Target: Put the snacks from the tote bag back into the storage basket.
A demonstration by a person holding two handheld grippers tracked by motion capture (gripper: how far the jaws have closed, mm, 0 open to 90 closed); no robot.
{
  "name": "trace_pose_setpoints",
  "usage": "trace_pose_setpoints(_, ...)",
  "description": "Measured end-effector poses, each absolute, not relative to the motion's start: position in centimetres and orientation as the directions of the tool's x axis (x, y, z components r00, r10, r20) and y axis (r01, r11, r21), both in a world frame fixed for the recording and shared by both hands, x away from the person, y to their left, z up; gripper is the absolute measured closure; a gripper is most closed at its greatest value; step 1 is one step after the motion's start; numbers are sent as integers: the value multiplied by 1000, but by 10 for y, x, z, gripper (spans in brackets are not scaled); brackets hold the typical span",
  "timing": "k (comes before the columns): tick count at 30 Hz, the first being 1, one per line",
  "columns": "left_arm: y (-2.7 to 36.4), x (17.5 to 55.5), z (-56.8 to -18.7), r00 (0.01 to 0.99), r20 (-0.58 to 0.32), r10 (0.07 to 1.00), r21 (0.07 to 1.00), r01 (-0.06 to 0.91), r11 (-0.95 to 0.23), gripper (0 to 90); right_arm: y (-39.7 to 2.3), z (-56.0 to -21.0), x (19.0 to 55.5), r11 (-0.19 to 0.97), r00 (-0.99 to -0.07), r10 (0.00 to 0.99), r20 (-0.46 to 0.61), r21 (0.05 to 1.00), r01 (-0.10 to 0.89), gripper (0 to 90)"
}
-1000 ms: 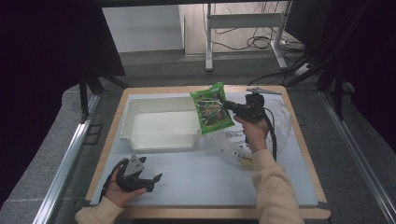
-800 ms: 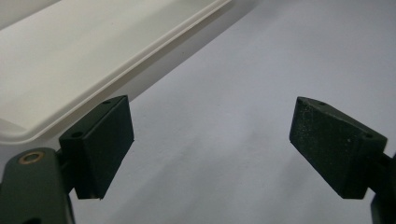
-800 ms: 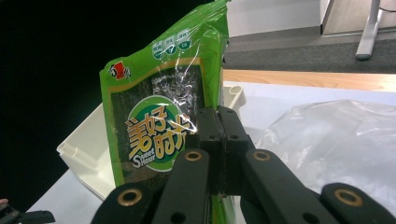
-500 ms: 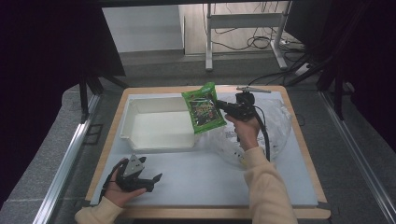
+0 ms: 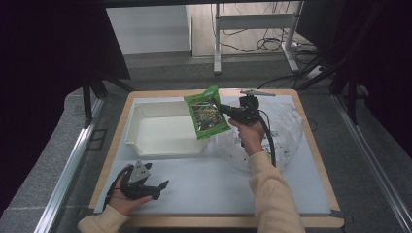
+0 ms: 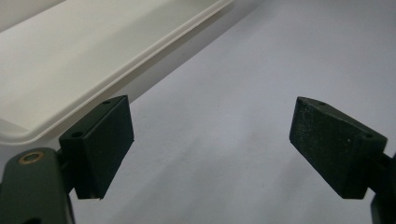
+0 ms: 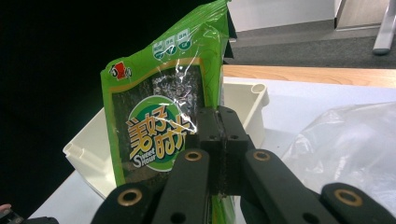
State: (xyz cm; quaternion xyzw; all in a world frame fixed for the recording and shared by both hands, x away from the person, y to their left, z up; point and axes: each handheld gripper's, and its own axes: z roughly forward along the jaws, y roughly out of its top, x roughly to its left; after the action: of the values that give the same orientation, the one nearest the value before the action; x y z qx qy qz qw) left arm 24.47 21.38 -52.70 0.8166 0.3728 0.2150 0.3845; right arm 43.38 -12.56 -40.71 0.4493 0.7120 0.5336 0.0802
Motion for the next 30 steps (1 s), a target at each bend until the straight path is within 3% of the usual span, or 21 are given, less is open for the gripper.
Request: trace_pose_setpoints(30, 214, 245, -526, 632, 64, 773, 789, 442, -427, 136, -89, -411, 439, 41, -607, 701, 375, 828, 559, 896)
